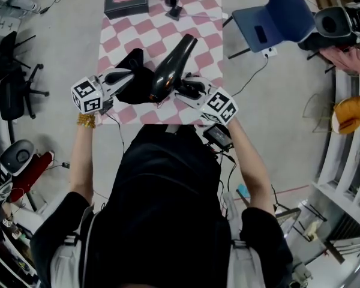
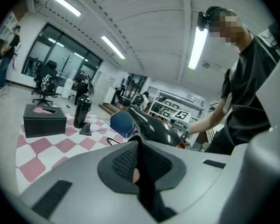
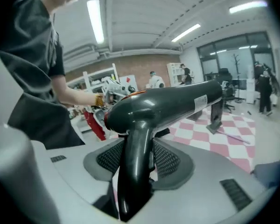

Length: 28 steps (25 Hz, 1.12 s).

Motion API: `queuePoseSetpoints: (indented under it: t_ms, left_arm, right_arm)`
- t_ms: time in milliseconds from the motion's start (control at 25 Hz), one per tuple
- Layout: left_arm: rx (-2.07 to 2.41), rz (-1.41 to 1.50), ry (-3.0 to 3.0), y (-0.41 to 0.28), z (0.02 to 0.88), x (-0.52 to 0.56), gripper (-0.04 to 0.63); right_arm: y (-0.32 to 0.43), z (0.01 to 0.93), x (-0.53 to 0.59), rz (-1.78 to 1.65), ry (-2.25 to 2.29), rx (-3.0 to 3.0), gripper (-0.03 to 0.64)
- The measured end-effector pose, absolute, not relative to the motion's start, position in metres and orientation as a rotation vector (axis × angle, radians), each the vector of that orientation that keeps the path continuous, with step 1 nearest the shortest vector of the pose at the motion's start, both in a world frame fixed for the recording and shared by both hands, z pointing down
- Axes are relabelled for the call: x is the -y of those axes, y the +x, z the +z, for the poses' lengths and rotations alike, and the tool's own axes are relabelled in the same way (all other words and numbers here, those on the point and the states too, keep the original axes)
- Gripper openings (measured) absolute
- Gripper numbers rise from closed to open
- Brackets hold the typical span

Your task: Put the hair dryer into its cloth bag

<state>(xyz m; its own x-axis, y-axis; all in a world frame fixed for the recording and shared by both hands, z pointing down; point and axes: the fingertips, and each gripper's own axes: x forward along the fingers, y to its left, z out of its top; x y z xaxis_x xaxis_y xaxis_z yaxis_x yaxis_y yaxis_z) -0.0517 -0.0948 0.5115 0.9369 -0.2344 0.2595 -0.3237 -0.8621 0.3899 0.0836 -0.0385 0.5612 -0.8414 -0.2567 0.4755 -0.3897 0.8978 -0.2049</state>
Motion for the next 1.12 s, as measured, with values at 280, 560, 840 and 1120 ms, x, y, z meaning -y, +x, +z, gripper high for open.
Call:
queuePoseSetpoints:
  t_ms: [280, 560, 840, 1120]
  left_arm:
    - [0.17, 0.456, 2.753, -0.04, 0.511, 0.072, 0.031]
    - [0.166, 0.621, 2.77, -0.032, 0.511, 0.07, 0.031]
    - [0.079, 0.679, 2.856, 0.019, 0.501, 0.038, 0.031]
    - [0.132, 0.719, 2.884, 0.048, 0.508, 0.018, 0.031]
  right_arm:
    - [0.099, 0.564, -0.014, 0.086, -0.113, 2.359, 0.193]
    - [0.109, 0.606, -0.074, -0.163, -0.461, 2.069, 0.193]
    - [0.097, 0.629, -0.086, -0.255, -0.567, 2.004, 0.193]
    - [0.089, 0.646, -0.068, -0.144, -0.437, 2.042, 0.193]
